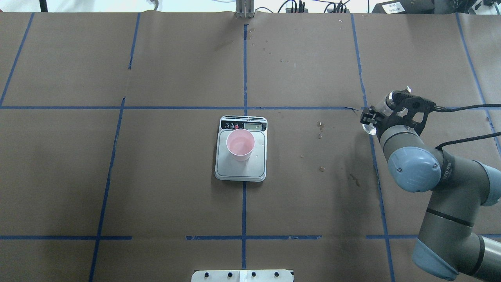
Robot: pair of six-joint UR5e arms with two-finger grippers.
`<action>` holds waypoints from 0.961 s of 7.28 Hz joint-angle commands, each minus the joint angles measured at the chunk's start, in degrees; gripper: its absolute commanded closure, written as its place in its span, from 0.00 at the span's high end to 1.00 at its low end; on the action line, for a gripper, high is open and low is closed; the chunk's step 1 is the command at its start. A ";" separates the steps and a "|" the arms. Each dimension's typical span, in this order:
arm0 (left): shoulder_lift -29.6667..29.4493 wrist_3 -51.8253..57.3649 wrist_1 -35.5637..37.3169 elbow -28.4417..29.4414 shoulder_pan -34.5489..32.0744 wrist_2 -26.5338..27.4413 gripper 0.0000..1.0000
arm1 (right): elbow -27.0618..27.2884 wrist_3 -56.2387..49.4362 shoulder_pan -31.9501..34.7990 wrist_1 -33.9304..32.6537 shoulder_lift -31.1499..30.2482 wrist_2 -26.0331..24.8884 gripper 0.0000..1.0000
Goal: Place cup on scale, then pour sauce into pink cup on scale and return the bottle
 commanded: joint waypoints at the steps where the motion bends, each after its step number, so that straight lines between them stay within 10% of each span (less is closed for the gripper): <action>1: -0.05 0.00 0.00 0.18 0.09 0.00 1.00 | 1.42 2.95 -2.18 -0.51 -1.98 0.08 0.00; 7: -0.23 0.00 0.00 0.45 0.00 0.09 1.00 | 0.56 3.66 -4.47 -2.18 -1.54 -0.27 0.00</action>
